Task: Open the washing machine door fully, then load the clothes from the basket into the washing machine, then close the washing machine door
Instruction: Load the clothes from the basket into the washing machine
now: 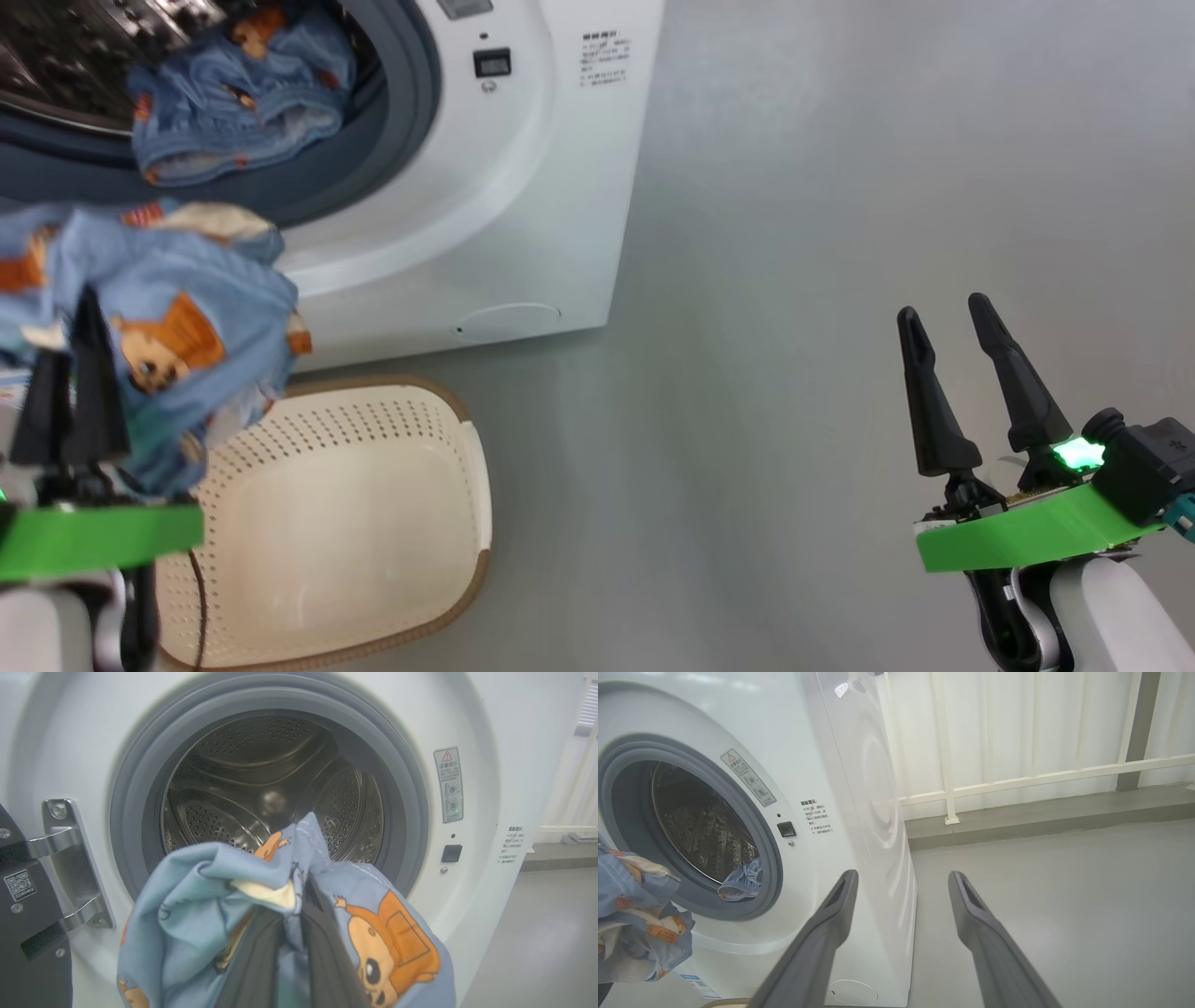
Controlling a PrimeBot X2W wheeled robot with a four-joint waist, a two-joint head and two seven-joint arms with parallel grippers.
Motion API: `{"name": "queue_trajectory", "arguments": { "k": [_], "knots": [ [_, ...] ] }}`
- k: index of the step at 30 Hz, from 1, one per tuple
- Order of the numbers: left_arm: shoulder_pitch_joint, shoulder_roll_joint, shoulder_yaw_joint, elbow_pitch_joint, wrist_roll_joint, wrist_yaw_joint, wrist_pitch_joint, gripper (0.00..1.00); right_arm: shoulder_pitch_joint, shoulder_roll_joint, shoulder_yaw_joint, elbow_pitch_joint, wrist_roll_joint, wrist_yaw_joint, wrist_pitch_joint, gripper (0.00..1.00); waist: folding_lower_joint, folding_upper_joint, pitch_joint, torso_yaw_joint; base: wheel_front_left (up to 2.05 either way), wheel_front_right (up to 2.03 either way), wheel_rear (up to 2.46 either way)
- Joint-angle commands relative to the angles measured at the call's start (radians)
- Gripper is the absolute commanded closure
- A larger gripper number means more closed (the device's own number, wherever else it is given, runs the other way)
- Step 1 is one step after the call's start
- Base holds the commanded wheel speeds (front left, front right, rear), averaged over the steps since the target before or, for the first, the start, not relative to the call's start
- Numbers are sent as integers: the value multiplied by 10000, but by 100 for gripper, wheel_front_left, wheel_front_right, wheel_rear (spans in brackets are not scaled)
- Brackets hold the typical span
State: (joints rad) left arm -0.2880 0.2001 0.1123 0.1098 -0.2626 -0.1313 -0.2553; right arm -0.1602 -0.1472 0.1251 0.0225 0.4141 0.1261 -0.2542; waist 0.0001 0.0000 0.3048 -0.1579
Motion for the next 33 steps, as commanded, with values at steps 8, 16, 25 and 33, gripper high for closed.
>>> {"name": "queue_trajectory", "arguments": {
  "k": [8, 16, 25, 33],
  "knots": [
    [-2268, 905, 42, 854, -15, 6, -65, 100, -646, 207, 391, -221, -80, 46, -76, 0, -1, 0, 1026, -326, 0, 0, 0],
    [-4255, 1483, -118, 2460, 29, 6, -65, 100, -1064, 423, 667, -202, -64, 46, -76, 0, -1, 0, 1641, -688, 0, 0, 0],
    [-6247, 1954, -101, 4241, 44, 6, -65, 100, -1347, 621, 927, -154, -19, 46, -76, 0, -1, 0, 2259, -1118, 0, 0, 0],
    [-7901, 2362, -179, 5927, 269, 6, -65, 100, -1630, 807, 1144, -183, 22, 46, -76, 0, -1, 0, 2830, -1551, 0, 0, 0]
  ]
}}
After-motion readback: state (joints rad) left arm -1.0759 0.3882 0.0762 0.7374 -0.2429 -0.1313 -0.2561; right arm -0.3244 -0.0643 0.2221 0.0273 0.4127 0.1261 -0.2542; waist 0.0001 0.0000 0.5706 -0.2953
